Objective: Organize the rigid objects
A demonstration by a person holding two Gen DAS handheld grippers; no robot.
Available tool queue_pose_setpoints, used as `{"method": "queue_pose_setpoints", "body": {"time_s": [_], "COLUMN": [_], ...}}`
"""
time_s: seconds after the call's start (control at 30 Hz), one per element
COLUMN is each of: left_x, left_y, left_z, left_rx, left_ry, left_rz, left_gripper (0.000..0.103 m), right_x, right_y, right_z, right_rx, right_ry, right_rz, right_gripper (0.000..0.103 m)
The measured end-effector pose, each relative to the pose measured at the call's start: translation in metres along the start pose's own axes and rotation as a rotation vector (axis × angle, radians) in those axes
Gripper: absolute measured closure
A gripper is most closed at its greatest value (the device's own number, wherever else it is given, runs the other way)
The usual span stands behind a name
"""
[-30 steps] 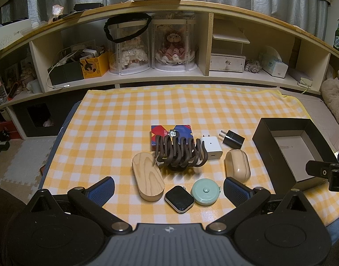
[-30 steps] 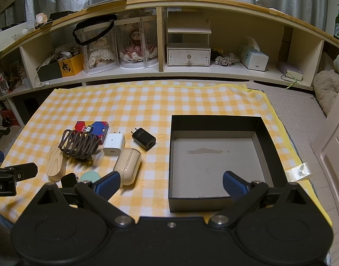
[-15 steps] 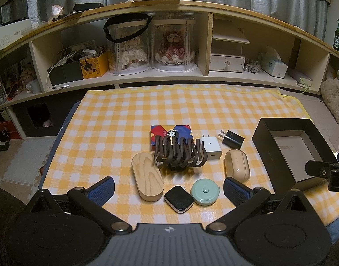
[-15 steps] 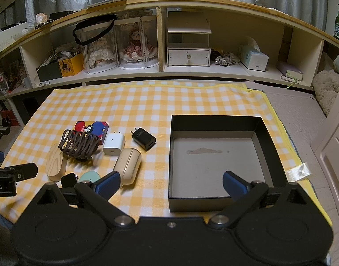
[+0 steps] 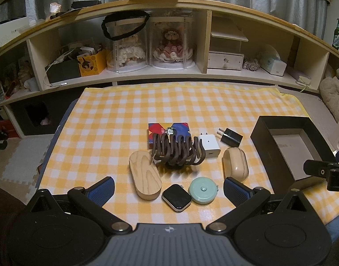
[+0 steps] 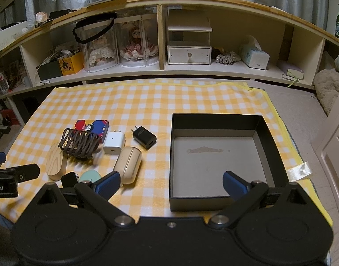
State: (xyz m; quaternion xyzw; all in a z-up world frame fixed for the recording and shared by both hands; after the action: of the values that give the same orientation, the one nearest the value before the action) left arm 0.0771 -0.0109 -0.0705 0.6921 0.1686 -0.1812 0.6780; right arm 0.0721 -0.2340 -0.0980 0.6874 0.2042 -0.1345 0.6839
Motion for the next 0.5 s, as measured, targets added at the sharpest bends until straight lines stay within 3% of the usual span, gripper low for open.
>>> {"method": "queue_pose_setpoints", "body": {"time_s": [0.5], "left_x": [-0.0011], "left_y": [0.0015], "left_z": [-0.0035], "left_rx": [-0.014], "left_ry": [-0.019], "left_rz": [0.007], "left_gripper": [0.000], "right_x": [0.0008], "right_y": [-0.0002], "right_z": [-0.0010], "right_rx": [0.002], "right_ry": [0.005], "right_rz": [0.001], "right_gripper": [0.003]}}
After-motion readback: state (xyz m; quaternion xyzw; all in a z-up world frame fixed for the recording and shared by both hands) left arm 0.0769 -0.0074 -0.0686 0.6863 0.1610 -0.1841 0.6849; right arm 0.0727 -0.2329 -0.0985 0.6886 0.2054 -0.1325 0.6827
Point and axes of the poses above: each gripper's, at about its wrist camera, not at the fingertips, and x roughly the way its jaws point, z to its right, y to its top, the point moved 10 cm from there along x, roughly the way its jaws point, and after that the axes turned 14 degrees about z, right-handed, at the moved point
